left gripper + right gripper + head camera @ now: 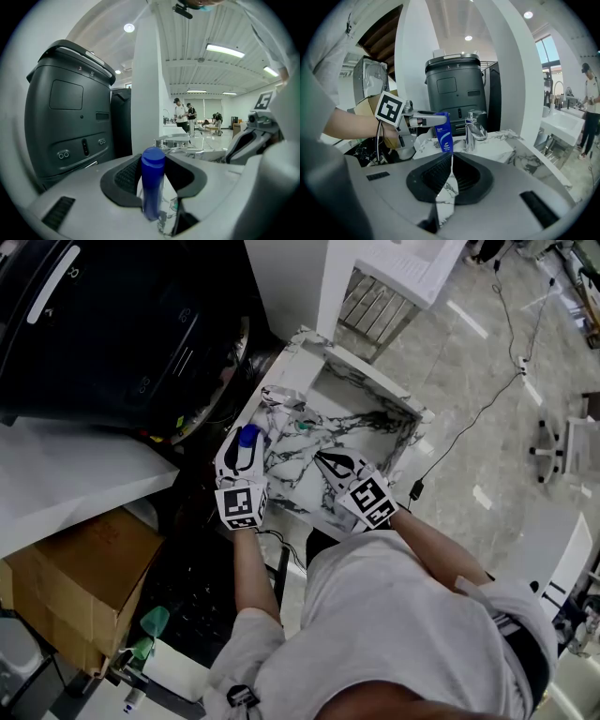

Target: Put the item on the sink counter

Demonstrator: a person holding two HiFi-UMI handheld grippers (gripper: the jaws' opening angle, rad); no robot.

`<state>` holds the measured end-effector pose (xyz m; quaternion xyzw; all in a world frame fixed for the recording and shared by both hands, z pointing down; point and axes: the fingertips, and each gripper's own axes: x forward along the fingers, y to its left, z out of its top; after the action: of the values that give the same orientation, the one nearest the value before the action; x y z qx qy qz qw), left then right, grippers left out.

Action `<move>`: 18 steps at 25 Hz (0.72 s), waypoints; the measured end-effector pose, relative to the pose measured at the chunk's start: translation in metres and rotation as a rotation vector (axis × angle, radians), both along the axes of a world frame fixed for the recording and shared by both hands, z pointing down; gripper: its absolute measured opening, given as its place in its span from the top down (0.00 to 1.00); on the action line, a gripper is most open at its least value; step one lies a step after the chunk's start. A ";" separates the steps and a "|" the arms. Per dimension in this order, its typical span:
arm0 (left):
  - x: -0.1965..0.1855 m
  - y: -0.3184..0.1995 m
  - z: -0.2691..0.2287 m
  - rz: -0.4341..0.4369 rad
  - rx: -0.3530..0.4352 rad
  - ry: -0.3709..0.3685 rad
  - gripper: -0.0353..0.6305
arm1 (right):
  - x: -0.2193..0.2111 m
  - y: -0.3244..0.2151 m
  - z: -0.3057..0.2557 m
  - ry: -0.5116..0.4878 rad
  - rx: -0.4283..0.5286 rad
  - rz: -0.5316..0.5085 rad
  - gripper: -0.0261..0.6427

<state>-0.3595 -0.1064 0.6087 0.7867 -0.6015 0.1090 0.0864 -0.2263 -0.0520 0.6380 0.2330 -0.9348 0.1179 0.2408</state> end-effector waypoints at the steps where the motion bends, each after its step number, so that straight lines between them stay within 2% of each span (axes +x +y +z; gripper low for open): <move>1: 0.000 0.000 0.000 -0.004 0.004 0.005 0.71 | -0.001 0.000 0.000 -0.001 0.002 -0.002 0.94; 6: 0.000 0.001 0.003 -0.016 -0.008 0.048 0.71 | -0.002 0.002 -0.002 -0.003 0.003 -0.008 0.94; 13: 0.000 0.004 0.012 -0.020 -0.047 0.048 0.71 | -0.002 0.003 -0.004 -0.002 0.007 -0.011 0.94; 18: 0.000 0.009 0.017 -0.018 -0.079 0.027 0.64 | -0.002 0.006 -0.006 0.005 0.012 -0.017 0.94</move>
<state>-0.3594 -0.0972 0.6254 0.7785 -0.6027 0.1214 0.1263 -0.2286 -0.0465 0.6324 0.2268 -0.9367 0.1099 0.2429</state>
